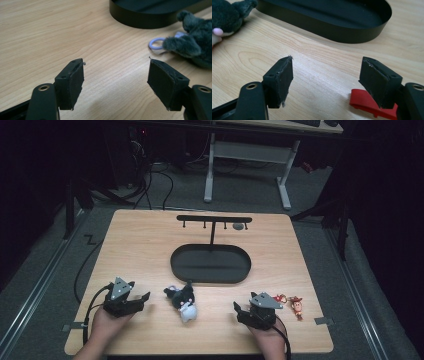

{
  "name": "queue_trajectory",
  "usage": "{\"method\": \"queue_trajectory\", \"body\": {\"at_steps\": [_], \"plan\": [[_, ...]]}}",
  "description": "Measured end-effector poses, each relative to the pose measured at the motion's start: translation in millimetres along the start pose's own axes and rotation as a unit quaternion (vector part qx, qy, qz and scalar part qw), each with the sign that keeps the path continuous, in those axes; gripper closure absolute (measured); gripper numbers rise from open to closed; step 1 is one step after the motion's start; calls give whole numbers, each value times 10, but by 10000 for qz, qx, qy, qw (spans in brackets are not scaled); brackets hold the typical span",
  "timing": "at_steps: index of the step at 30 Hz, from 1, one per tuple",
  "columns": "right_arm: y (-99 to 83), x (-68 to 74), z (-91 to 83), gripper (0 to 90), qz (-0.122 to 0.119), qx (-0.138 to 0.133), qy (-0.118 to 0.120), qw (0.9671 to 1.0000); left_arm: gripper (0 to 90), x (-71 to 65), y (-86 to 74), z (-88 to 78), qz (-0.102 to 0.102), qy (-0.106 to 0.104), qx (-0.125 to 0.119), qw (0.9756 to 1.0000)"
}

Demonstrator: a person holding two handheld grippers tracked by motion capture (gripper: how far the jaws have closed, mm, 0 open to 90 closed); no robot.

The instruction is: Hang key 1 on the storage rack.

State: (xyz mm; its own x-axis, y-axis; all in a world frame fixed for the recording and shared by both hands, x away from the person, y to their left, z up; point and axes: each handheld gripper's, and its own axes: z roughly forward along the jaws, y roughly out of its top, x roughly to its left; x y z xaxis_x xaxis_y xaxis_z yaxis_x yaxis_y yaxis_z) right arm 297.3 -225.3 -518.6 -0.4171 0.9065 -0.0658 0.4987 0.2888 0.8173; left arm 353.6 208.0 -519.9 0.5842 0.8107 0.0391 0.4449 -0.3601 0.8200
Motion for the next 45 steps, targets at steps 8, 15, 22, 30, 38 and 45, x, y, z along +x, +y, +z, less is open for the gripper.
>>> {"method": "queue_trajectory", "body": {"at_steps": [8, 15, 22, 30, 38, 45], "plan": [[-71, -111, -36, 233, 191, 5, 163, 9997, 317, -50, 27, 40, -52, -121, -87, 9999], [-93, -153, -40, 216, 262, 87, 209, 9994, 323, -85, 17, 25, 9, -187, -63, 9998], [-78, -106, -4, 219, 152, 152, 227, 9995, 319, -84, 6, 10, 77, -134, -106, 9998], [-55, -70, -6, 225, 142, 219, 296, 9992, 316, -93, 4, 11, 132, -144, -101, 9998], [-19, -14, -22, 222, -108, 193, 172, 9996, 316, -100, -7, 18, 208, -200, -64, 9996], [-7, -17, -25, 215, -87, 245, 200, 9995, 308, -103, -2, 26, 200, -188, -57, 9996]]}}
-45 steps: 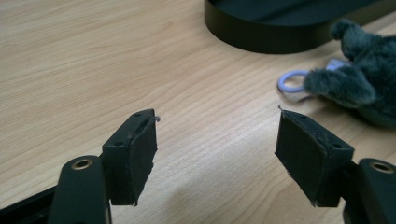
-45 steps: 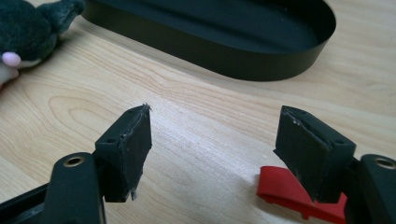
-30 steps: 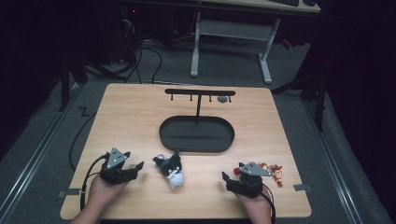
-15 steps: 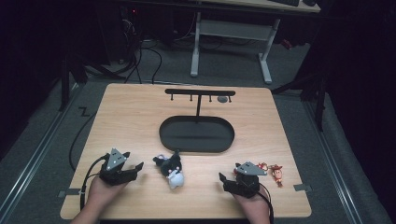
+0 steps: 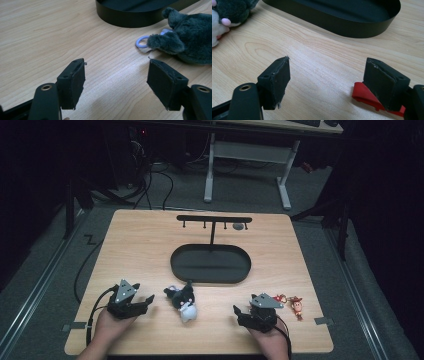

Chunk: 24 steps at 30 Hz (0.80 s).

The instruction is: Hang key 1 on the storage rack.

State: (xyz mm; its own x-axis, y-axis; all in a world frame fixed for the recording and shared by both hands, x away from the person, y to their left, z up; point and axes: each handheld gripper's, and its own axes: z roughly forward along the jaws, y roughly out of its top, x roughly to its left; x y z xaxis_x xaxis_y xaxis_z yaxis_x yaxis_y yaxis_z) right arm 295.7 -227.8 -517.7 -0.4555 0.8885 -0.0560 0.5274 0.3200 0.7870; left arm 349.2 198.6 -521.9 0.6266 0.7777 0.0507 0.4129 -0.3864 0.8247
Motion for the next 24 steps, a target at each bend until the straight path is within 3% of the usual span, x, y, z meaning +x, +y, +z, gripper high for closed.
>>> {"method": "queue_trajectory", "body": {"at_steps": [6, 13, 16, 24], "plan": [[38, -2, 40, 196, 44, 1, 12, 10000, 301, 5, 10, 21, -6, -29, 47, 10000], [137, -9, 38, 171, 31, 87, -25, 10000, 310, -6, 47, 43, 131, -119, -12, 9998], [179, -18, 27, 171, 200, 197, 37, 9996, 304, -7, 52, 28, 139, -140, -87, 9998], [262, -28, 74, 197, 112, 792, -26, 9968, 301, -37, 61, 2, 169, -222, -202, 9994]]}}
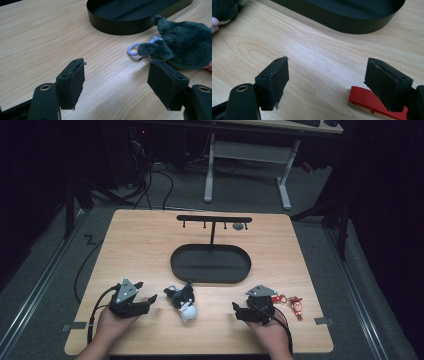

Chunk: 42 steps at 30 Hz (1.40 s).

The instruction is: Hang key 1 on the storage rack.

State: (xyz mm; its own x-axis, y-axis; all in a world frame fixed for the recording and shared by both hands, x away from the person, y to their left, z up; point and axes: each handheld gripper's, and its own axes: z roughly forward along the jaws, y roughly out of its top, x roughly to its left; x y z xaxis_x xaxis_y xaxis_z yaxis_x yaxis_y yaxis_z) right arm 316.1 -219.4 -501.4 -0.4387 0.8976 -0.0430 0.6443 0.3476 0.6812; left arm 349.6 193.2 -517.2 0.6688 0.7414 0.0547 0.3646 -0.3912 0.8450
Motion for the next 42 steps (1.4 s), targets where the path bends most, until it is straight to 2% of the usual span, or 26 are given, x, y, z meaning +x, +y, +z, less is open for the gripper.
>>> {"method": "queue_trajectory", "body": {"at_steps": [7, 16, 21, 33, 37, 38, 39, 42], "plan": [[22, -22, 1, 201, 20, 312, 116, 9994, 293, -17, -3, 25, 69, -11, 16, 10000], [6, -127, -86, 205, 158, 682, 230, 9973, 294, -39, 11, 58, 127, -76, 29, 9999], [6, -163, -146, 207, 105, 895, 131, 9958, 294, -53, 25, 72, 184, -121, 24, 9998], [-10, -153, -226, 210, 65, 1526, 233, 9880, 294, -73, 41, 83, 221, -169, -24, 9996], [-1, -150, -245, 219, 57, 1762, 275, 9840, 293, -74, 41, 89, 227, -185, -15, 9996], [4, -167, -245, 220, -11, 1803, 314, 9831, 293, -74, 41, 89, 227, -187, -12, 9996], [5, -157, -254, 220, 102, 1860, 304, 9820, 293, -74, 41, 89, 227, -192, -4, 9996], [11, -171, -267, 229, 90, 1964, 293, 9800, 292, -76, 40, 86, 238, -195, 4, 9995]]}}
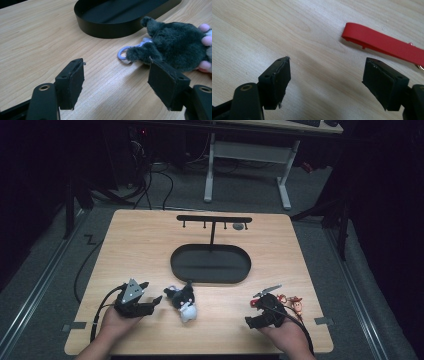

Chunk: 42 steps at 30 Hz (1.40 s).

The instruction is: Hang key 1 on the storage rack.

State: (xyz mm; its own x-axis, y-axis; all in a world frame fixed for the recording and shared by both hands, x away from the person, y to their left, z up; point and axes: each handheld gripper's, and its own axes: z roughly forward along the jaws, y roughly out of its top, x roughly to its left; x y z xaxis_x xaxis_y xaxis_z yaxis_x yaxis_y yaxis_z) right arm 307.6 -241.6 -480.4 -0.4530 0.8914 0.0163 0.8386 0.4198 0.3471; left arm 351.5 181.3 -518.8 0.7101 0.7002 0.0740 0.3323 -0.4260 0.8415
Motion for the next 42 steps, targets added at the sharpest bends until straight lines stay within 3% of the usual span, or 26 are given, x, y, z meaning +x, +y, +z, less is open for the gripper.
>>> {"method": "queue_trajectory", "body": {"at_steps": [4, 8, 18, 25, 29, 37, 42], "plan": [[-3, -21, -28, 239, 19, 213, -25, 9998, 292, -3, 0, -3, 14, -2, 7, 10000], [-22, -66, -75, 242, -75, 453, -199, 9987, 292, -6, 0, -5, 27, -8, 17, 10000], [-169, -310, -254, 250, 172, 668, -318, 9971, 292, -9, -2, -5, 39, -12, 41, 10000], [-301, -475, -345, 275, 343, 650, -400, 9965, 292, -14, -18, -16, 54, 1, 73, 10000], [-368, -589, -402, 329, 640, 646, -382, 9951, 292, -13, -27, -27, 57, 2, 104, 9999], [-456, -812, -469, 399, 950, 429, -346, 9939, 292, -17, -50, -33, 47, 32, 140, 9999], [-468, -956, -487, 531, 1077, 385, -469, 9923, 292, -15, -59, -28, 65, 47, 199, 9998]]}}
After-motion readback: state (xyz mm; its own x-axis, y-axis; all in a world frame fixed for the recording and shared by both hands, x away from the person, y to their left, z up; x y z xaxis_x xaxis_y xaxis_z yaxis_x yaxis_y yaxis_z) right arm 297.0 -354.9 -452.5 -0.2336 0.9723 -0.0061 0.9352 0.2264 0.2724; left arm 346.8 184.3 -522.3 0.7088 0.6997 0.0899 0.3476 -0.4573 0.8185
